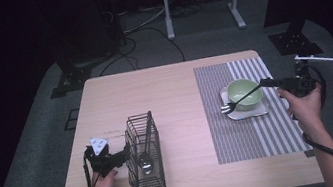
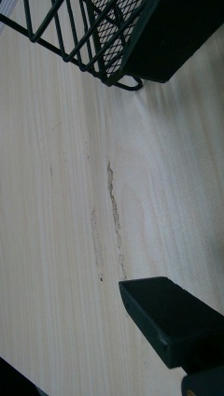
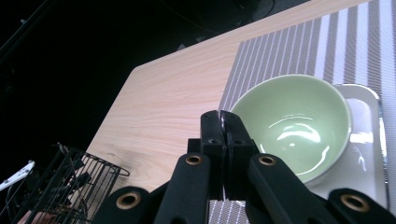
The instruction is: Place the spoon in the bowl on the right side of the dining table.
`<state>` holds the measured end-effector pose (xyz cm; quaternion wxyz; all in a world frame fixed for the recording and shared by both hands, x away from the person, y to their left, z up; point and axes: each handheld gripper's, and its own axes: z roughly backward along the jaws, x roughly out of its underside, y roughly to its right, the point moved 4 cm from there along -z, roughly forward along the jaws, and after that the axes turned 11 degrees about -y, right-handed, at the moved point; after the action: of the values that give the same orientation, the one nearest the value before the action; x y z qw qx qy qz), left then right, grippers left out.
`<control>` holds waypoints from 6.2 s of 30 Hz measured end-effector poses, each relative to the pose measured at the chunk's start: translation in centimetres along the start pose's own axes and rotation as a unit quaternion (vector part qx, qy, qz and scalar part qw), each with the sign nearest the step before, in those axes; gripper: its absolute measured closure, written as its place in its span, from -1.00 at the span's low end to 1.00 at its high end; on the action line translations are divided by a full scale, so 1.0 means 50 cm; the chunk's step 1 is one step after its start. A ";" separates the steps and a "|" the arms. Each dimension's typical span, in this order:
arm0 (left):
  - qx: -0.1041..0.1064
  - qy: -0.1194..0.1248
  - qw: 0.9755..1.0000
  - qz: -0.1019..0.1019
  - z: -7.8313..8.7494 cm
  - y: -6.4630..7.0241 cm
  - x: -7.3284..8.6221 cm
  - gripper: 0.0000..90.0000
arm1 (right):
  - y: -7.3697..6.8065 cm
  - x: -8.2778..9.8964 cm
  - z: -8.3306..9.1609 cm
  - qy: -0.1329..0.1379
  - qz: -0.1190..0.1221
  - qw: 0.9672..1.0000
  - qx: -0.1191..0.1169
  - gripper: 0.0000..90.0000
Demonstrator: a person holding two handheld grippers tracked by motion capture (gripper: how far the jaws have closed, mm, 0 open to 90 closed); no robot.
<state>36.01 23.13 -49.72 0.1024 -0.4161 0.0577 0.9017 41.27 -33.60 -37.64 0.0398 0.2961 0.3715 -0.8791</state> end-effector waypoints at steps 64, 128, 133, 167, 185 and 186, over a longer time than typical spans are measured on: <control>-0.003 0.000 1.000 -0.006 0.000 0.002 0.000 -1.00 | 0.104 0.008 0.060 0.076 -0.072 0.994 0.033 0.97; 0.000 0.000 1.000 -0.003 0.001 0.001 0.000 -1.00 | 0.166 0.039 -0.019 0.061 -0.118 0.991 0.023 0.60; 0.000 -0.001 1.000 -0.006 0.001 0.001 0.001 -1.00 | 0.167 0.049 -0.025 0.053 -0.120 0.991 0.022 0.48; -0.002 -0.001 1.000 -0.006 0.002 0.002 0.002 -1.00 | 0.142 0.130 -0.052 0.004 -0.078 0.997 -0.018 0.01; -0.003 0.000 1.000 -0.006 0.002 0.002 0.002 -1.00 | 0.121 0.164 -0.052 -0.019 -0.057 0.998 -0.026 -0.09; -0.002 0.000 1.000 -0.006 0.002 0.002 0.002 -1.00 | 0.120 0.166 -0.052 -0.020 -0.055 0.998 -0.027 -0.09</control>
<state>35.85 23.04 -49.70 0.1066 -0.4165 0.0531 0.9013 37.45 -34.91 -47.43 0.0065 0.2561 0.4099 -0.8754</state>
